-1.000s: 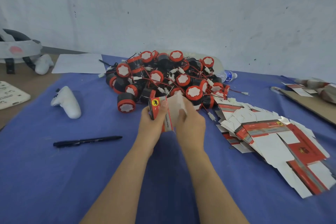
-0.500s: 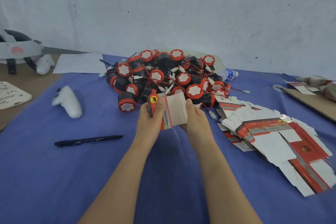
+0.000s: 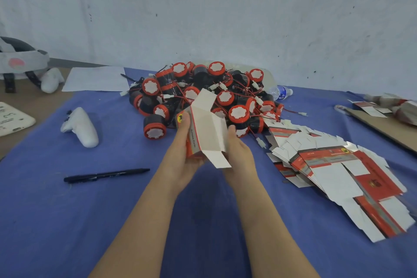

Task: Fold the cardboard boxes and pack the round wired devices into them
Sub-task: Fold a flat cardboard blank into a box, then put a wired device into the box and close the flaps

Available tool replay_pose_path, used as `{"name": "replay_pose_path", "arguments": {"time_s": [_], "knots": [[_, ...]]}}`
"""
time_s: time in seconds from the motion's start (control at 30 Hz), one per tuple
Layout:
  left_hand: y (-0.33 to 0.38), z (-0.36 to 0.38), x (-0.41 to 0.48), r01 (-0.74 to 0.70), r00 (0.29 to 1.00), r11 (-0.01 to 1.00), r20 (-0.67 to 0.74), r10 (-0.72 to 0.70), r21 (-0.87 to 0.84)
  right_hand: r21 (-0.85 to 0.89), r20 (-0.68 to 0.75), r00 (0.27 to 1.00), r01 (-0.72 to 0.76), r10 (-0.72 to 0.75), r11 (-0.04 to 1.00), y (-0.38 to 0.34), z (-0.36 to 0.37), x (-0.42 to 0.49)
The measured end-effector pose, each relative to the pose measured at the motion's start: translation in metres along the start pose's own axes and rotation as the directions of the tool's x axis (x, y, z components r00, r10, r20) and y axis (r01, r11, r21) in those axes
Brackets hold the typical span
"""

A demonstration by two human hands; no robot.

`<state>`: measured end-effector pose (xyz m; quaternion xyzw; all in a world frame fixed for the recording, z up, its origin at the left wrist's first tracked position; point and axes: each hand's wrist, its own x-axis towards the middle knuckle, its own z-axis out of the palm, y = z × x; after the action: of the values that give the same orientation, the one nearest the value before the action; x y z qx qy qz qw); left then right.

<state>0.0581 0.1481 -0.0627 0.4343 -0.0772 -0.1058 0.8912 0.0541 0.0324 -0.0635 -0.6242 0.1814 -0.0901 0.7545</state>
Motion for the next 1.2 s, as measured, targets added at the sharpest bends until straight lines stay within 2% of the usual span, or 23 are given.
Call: {"name": "replay_pose_path", "arguments": {"time_s": [0.03, 0.07, 0.1, 0.17, 0.2, 0.3, 0.37, 0.43, 0.5, 0.63, 0.73, 0.77, 0.8, 0.9, 0.97, 1.0, 1.03, 1.1, 1.2], "knots": [[0.000, 0.000, 0.002, 0.000, 0.999, 1.000, -0.052, -0.001, -0.023, -0.007, -0.105, 0.993, 0.056, -0.057, 0.998, -0.001, -0.002, 0.002], [0.000, 0.000, 0.004, -0.012, 0.993, 0.999, -0.119, 0.006, -0.048, -0.048, -0.217, 0.961, 0.166, -0.172, 0.985, -0.002, -0.005, 0.004], [0.000, -0.002, 0.006, -0.036, 0.981, 0.997, -0.192, 0.023, -0.066, -0.140, -0.300, 0.899, 0.288, -0.318, 0.947, -0.003, -0.010, 0.006], [-0.001, -0.003, 0.010, -0.087, 0.956, 0.995, -0.284, 0.069, -0.050, -0.378, -0.306, 0.779, 0.429, -0.548, 0.821, -0.008, -0.019, 0.013], [-0.001, -0.002, 0.011, -0.099, 0.949, 0.995, -0.301, 0.088, -0.023, -0.487, -0.254, 0.760, 0.434, -0.598, 0.758, -0.011, -0.020, 0.019], [-0.008, -0.002, 0.012, -0.099, 0.939, 0.972, -0.302, 0.162, 0.214, -0.713, -0.067, 0.819, 0.361, -0.570, 0.602, -0.021, -0.011, 0.035], [-0.011, -0.004, 0.011, -0.121, 0.921, 0.919, -0.302, 0.245, 0.376, -0.844, 0.034, 0.864, 0.294, -0.503, 0.448, -0.027, -0.003, 0.046], [-0.011, -0.007, 0.012, -0.138, 0.901, 0.901, -0.325, 0.287, 0.411, -0.907, 0.047, 0.899, 0.221, -0.435, 0.359, -0.031, 0.002, 0.055], [-0.011, -0.007, 0.011, -0.147, 0.891, 0.903, -0.342, 0.299, 0.405, -0.910, 0.008, 0.899, 0.188, -0.437, 0.369, -0.032, 0.003, 0.059], [-0.011, -0.007, 0.009, -0.103, 0.914, 0.920, -0.328, 0.237, 0.378, -0.899, -0.034, 0.845, 0.207, -0.533, 0.386, -0.023, 0.002, 0.055], [-0.009, -0.008, 0.008, -0.074, 0.932, 0.911, -0.297, 0.208, 0.406, -0.675, -0.144, 0.798, 0.353, -0.585, 0.648, -0.026, -0.006, 0.048], [-0.009, -0.008, 0.008, -0.073, 0.941, 0.902, -0.269, 0.203, 0.425, -0.576, -0.190, 0.768, 0.417, -0.611, 0.703, -0.031, -0.010, 0.043], [-0.009, -0.008, 0.009, -0.075, 0.952, 0.884, -0.231, 0.202, 0.462, -0.515, -0.234, 0.727, 0.471, -0.646, 0.716, -0.038, -0.015, 0.038], [-0.013, -0.007, 0.007, -0.104, 0.980, 0.792, -0.074, 0.185, 0.601, -0.437, -0.321, 0.579, 0.612, -0.749, 0.660, -0.057, -0.028, 0.022], [-0.018, -0.007, 0.006, -0.121, 0.988, 0.723, 0.009, 0.157, 0.680, -0.440, -0.288, 0.515, 0.677, -0.807, 0.589, -0.060, -0.030, 0.010], [-0.020, -0.008, 0.006, -0.119, 0.990, 0.687, 0.032, 0.139, 0.717, -0.463, -0.236, 0.506, 0.692, -0.830, 0.554, -0.057, -0.029, 0.004], [-0.021, -0.010, 0.006, -0.115, 0.991, 0.638, 0.040, 0.130, 0.761, -0.484, -0.167, 0.519, 0.698, -0.838, 0.528, -0.051, -0.025, 0.000], [-0.024, -0.012, 0.006, -0.103, 0.990, 0.505, 0.039, 0.136, 0.857, -0.520, 0.002, 0.604, 0.682, -0.797, 0.515, -0.035, -0.019, -0.003], [-0.021, -0.015, 0.005, 0.017, 0.988, 0.234, -0.053, 0.146, 0.972, -0.636, 0.266, 0.746, 0.612, -0.611, 0.470, -0.010, -0.013, -0.002]]}}
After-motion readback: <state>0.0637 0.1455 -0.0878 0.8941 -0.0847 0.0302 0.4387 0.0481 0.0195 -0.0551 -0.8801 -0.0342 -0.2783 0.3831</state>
